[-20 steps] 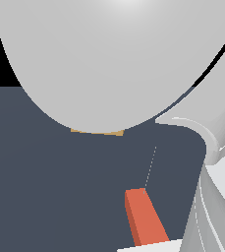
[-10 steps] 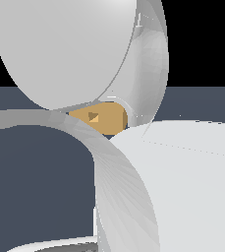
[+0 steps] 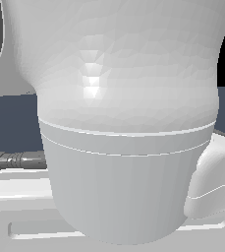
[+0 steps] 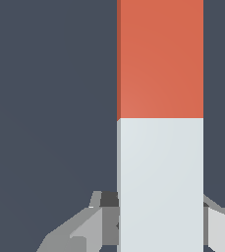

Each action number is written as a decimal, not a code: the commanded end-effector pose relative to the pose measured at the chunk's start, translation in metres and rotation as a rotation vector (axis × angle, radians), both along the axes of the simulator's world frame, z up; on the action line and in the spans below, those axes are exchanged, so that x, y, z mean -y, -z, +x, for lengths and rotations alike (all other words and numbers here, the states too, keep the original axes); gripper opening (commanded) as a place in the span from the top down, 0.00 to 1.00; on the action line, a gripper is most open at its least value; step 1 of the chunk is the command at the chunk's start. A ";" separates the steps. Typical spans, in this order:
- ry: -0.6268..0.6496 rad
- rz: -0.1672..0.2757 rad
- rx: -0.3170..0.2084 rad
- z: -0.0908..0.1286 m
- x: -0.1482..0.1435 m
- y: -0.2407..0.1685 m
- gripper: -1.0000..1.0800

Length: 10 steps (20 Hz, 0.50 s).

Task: Insert the peg into the horizontal hole in a box.

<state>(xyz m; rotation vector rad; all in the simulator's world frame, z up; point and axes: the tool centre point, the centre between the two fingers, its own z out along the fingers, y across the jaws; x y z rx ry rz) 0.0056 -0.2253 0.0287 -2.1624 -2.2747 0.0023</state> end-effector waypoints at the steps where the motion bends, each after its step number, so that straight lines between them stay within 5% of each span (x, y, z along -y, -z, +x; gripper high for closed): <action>1: 0.015 -0.001 0.003 -0.009 -0.014 -0.004 1.00; 10: 0.081 -0.001 0.003 -0.046 -0.073 -0.014 1.00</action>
